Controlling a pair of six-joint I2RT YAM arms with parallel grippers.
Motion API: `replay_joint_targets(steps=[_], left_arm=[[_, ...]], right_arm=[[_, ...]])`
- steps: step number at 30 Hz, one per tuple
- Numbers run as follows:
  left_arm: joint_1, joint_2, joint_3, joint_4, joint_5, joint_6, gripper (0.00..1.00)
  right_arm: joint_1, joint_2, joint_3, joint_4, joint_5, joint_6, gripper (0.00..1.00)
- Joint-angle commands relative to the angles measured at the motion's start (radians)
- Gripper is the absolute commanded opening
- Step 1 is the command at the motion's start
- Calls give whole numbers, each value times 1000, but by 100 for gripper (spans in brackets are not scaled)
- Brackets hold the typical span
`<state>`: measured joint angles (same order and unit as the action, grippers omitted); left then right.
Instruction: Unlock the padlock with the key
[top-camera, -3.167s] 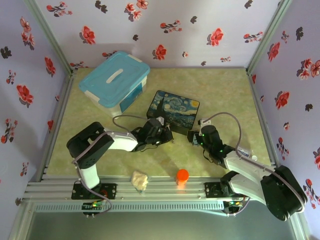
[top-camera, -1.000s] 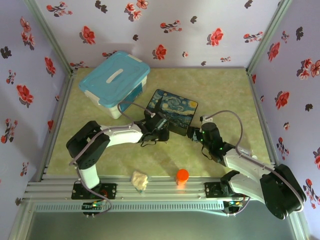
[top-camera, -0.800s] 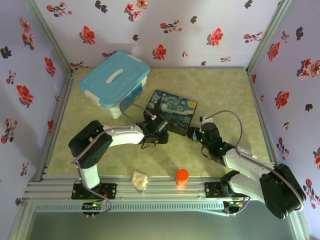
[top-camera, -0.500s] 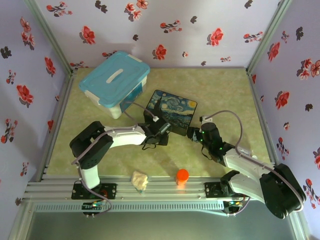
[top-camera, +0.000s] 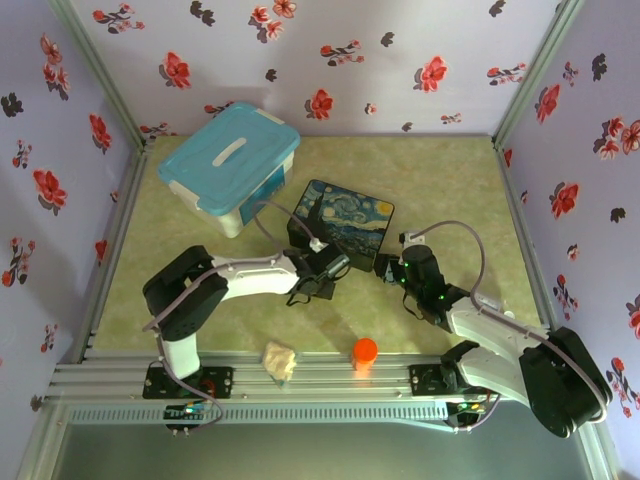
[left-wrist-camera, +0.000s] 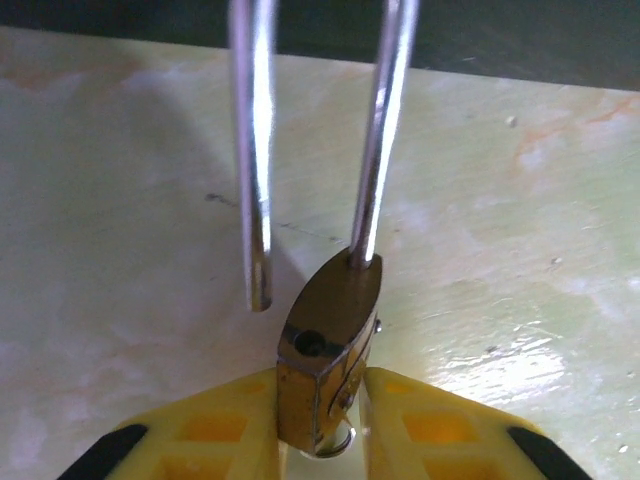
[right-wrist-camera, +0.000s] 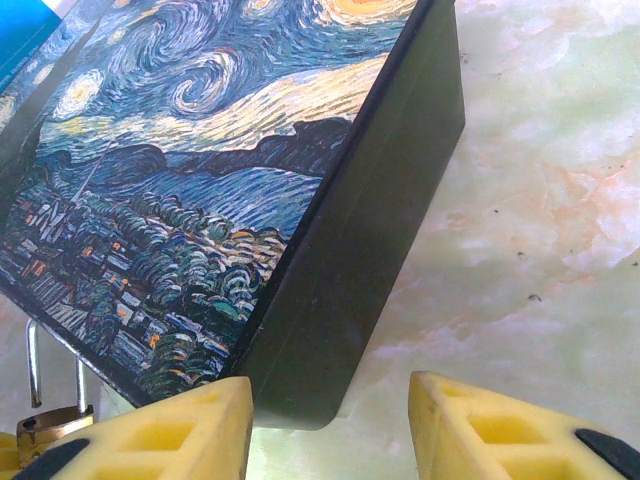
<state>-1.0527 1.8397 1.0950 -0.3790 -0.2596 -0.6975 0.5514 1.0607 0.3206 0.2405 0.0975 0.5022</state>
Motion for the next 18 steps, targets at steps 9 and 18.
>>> replay_joint_targets(steps=[9, 18], left_arm=[[-27, 47, 90, -86, -115, 54, 20], [-52, 78, 150, -190, -179, 48, 18]], right_arm=[[-1, -27, -34, 3, 11, 11, 43], [-1, -29, -35, 3, 13, 12, 43]])
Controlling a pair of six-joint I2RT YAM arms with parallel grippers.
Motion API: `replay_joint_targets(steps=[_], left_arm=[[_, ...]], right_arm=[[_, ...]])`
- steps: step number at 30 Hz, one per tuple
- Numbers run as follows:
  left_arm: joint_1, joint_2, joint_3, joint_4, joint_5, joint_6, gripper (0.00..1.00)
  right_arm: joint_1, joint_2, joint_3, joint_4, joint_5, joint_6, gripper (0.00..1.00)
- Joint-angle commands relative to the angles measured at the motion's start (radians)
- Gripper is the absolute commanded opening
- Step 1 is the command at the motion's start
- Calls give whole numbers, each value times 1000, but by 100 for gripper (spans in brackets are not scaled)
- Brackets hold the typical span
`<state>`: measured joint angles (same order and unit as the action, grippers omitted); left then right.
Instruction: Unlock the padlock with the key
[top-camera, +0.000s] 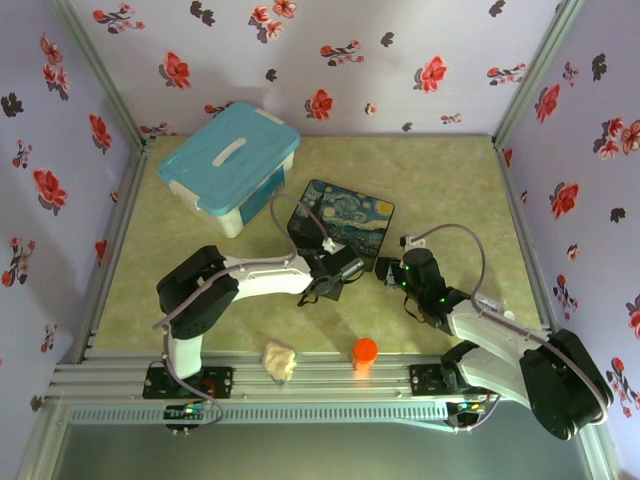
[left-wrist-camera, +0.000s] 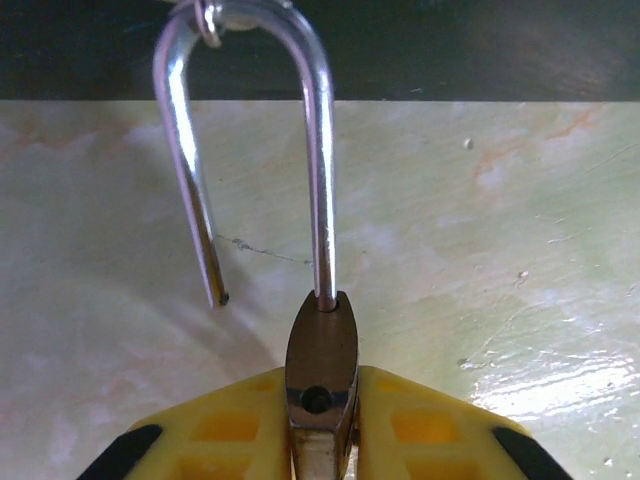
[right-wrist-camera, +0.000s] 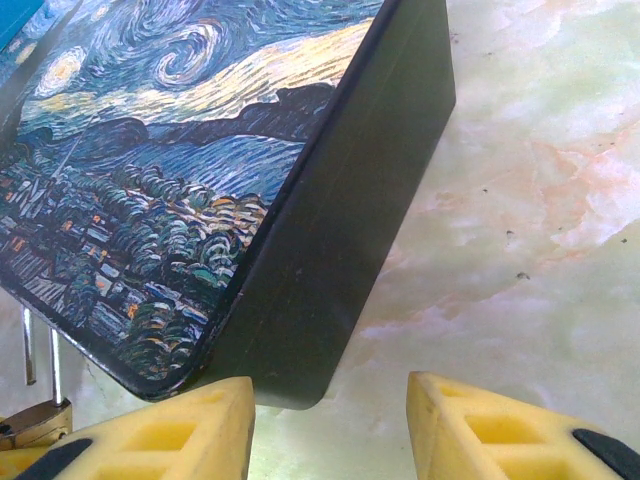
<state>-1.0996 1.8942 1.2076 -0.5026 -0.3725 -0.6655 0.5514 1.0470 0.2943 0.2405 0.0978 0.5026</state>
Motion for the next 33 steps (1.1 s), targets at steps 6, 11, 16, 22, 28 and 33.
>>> replay_joint_targets(steps=[6, 11, 16, 22, 28, 33], left_arm=[[-38, 83, 117, -169, -143, 33, 20], [-62, 104, 148, -181, -146, 32, 22], [-85, 93, 171, -179, -148, 38, 26], [-94, 92, 181, -177, -128, 31, 27], [-82, 0, 100, -79, -78, 18, 36], [-20, -222, -76, 139, 48, 19, 60]], right_arm=[[-1, -1, -14, 12, 12, 16, 43], [-1, -2, -20, 14, 14, 19, 44], [-1, 4, -21, 9, 16, 16, 44], [-1, 13, -21, 9, 16, 16, 44], [-1, -100, -37, 14, -13, 18, 47], [-1, -277, -44, -17, -92, 14, 62]])
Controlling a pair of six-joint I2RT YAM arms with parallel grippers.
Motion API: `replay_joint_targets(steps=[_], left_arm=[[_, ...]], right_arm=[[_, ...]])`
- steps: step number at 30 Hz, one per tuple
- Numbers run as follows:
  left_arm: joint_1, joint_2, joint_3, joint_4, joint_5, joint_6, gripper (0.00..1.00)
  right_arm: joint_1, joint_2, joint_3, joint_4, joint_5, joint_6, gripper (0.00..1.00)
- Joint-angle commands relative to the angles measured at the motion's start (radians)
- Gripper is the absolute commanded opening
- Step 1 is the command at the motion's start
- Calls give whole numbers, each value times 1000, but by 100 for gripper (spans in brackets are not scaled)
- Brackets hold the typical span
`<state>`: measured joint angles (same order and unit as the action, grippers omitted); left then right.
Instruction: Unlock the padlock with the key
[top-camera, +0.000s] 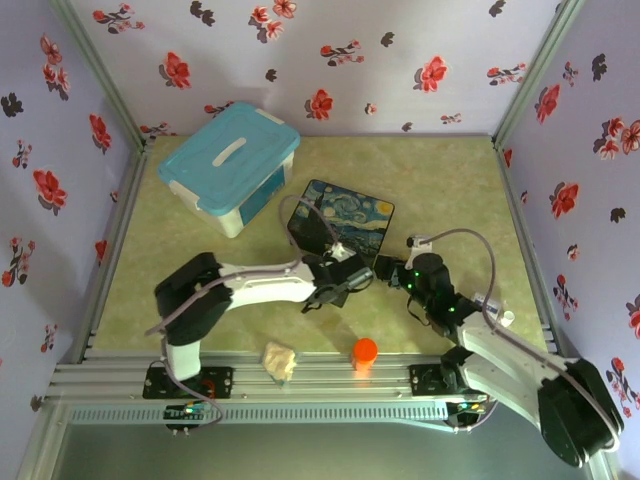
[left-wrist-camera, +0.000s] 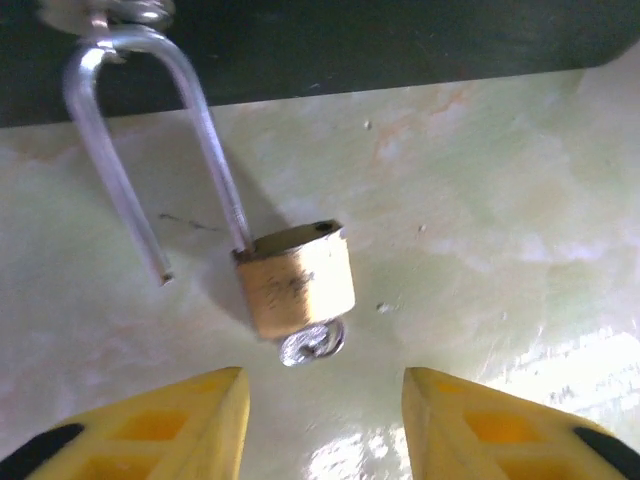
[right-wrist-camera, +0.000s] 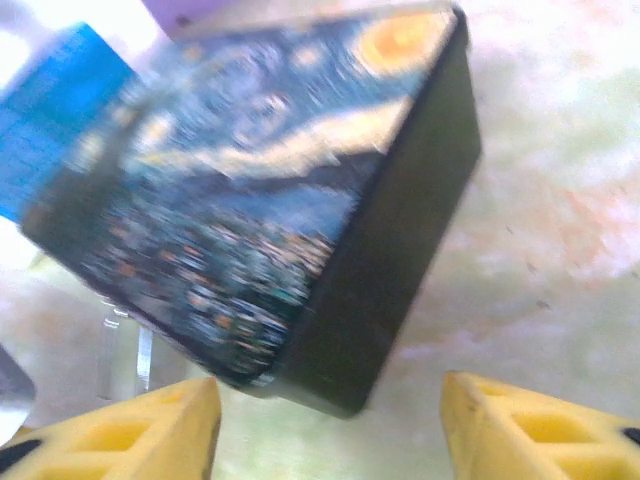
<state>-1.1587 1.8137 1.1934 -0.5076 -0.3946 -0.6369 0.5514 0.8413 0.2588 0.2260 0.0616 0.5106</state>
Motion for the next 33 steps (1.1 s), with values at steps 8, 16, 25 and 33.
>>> replay_joint_targets(steps=[8, 16, 25, 33], left_arm=[[223, -454, -283, 341, 269, -45, 81], [320, -522, -430, 488, 373, -127, 82], [324, -501, -504, 585, 391, -208, 84], [324, -515, -527, 586, 391, -199, 84]], right_arm=[[104, -86, -1, 19, -131, 5, 57], [277, 228, 93, 77, 18, 59, 53], [280, 554, 257, 108, -50, 118, 52], [283, 672, 308, 92, -40, 141, 50]])
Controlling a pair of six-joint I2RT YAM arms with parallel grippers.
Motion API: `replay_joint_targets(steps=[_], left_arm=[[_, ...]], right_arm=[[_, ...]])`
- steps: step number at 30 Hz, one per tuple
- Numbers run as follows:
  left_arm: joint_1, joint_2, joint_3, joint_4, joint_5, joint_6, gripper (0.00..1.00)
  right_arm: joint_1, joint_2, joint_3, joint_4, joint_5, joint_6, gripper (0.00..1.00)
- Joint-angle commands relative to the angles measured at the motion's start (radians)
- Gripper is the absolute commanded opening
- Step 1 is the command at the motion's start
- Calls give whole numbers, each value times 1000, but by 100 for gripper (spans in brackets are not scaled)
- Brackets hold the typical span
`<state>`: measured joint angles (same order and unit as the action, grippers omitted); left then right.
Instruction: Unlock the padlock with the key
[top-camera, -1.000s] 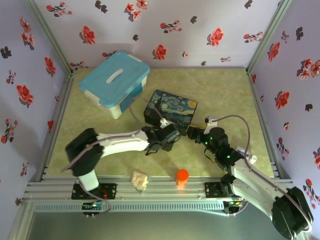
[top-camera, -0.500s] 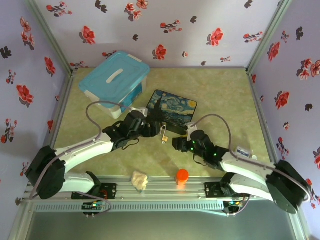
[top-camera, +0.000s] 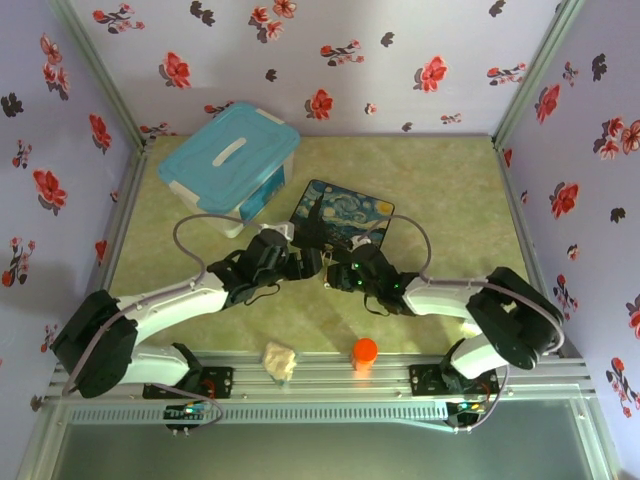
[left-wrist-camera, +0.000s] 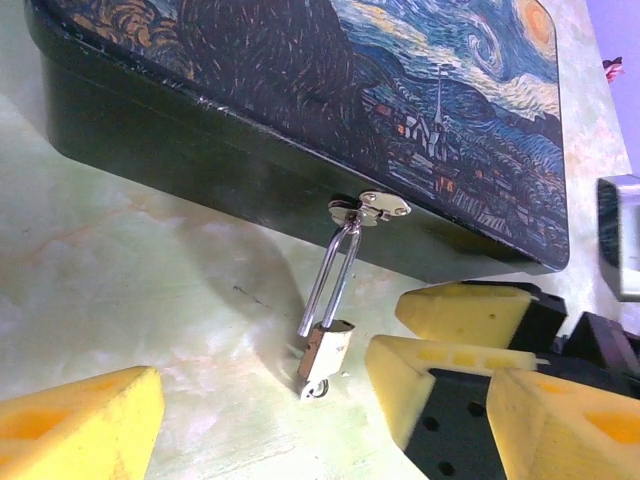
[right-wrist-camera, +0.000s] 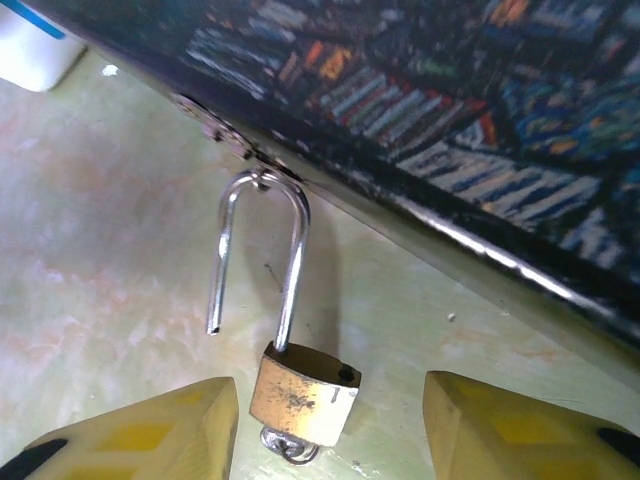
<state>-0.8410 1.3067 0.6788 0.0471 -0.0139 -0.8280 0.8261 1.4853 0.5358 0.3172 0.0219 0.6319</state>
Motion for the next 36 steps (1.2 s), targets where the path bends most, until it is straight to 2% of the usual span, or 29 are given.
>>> replay_joint_targets(steps=[1, 18, 21, 24, 31, 36], left_arm=[[8, -8, -13, 29, 11, -8, 84], [7, 3, -41, 49, 11, -3, 86], [10, 7, -46, 53, 10, -4, 87], [10, 9, -46, 53, 10, -5, 87], [11, 8, -43, 52, 11, -1, 87], [17, 9, -39, 50, 8, 7, 87]], right_arm=[[8, 37, 33, 0, 2, 18, 50], [9, 134, 57, 54, -42, 33, 46], [8, 135, 59, 54, -51, 34, 42], [9, 131, 47, 74, -58, 41, 32], [-6, 128, -2, 146, -90, 80, 17], [-41, 116, -56, 208, -113, 118, 11]])
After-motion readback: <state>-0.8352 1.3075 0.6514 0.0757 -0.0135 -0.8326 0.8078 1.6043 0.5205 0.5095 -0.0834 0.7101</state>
